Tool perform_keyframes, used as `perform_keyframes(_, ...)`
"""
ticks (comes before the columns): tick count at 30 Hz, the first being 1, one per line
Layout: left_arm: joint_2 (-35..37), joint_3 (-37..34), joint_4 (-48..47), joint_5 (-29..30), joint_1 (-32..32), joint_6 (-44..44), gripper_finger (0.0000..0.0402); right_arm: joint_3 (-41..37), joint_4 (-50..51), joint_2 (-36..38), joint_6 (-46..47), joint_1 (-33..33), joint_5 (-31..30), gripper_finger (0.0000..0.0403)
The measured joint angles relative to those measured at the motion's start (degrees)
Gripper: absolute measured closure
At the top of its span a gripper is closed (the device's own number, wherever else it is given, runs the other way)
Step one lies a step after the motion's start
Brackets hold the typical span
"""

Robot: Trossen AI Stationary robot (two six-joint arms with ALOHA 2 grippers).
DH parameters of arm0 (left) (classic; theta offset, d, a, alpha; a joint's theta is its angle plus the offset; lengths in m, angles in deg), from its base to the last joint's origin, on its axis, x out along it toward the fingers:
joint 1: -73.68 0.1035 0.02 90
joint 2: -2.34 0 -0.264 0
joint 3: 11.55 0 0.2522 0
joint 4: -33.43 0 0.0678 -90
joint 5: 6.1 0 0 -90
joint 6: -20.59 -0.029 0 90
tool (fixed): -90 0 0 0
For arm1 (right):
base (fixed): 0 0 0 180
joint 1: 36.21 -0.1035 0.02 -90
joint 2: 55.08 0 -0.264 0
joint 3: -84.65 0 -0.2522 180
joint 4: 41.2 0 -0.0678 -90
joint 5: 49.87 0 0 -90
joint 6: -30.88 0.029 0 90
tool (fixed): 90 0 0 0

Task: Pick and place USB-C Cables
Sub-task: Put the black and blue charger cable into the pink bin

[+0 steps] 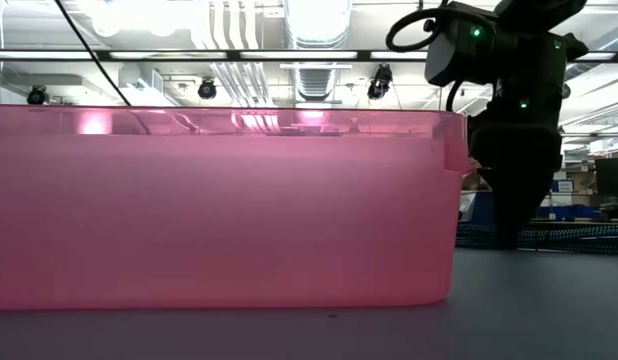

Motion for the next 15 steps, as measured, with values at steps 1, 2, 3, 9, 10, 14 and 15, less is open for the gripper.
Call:
perform_keyframes(1, 0.0, 0.0, 0.0, 0.0, 0.0, 0.0, 0.0235, 0.0, 0.1, 0.1, 0.0, 0.0, 0.0, 0.0284)
perform_keyframes(2, 0.0, 0.0, 0.0, 0.0, 0.0, 0.0, 0.0235, 0.0, 0.1, 0.1, 0.0, 0.0, 0.0, 0.0293)
perform_keyframes(3, 0.0, 0.0, 0.0, 0.0, 0.0, 0.1, 0.0235, 0.0, 0.2, 0.3, 0.0, 0.0, 0.0, 0.0303)
perform_keyframes(9, -0.1, 0.0, 0.0, 0.0, 0.0, 0.2, 0.0235, -0.1, 0.1, 0.9, 0.5, 0.0, 0.5, 0.0366)
perform_keyframes(10, -0.1, 0.0, 0.0, 0.0, 0.0, 0.2, 0.0235, -0.1, 0.1, 1.1, 0.5, 0.0, 0.6, 0.0374)
perform_keyframes(14, -0.1, 0.0, 0.1, 0.0, 0.0, 0.3, 0.0235, -0.3, 0.1, 3.1, 1.4, 0.0, 1.9, 0.0383)
perform_keyframes(15, -0.1, 0.0, 0.2, 0.0, 0.0, 0.3, 0.0235, -0.3, 0.0, 4.0, 1.8, 0.0, 2.1, 0.0381)
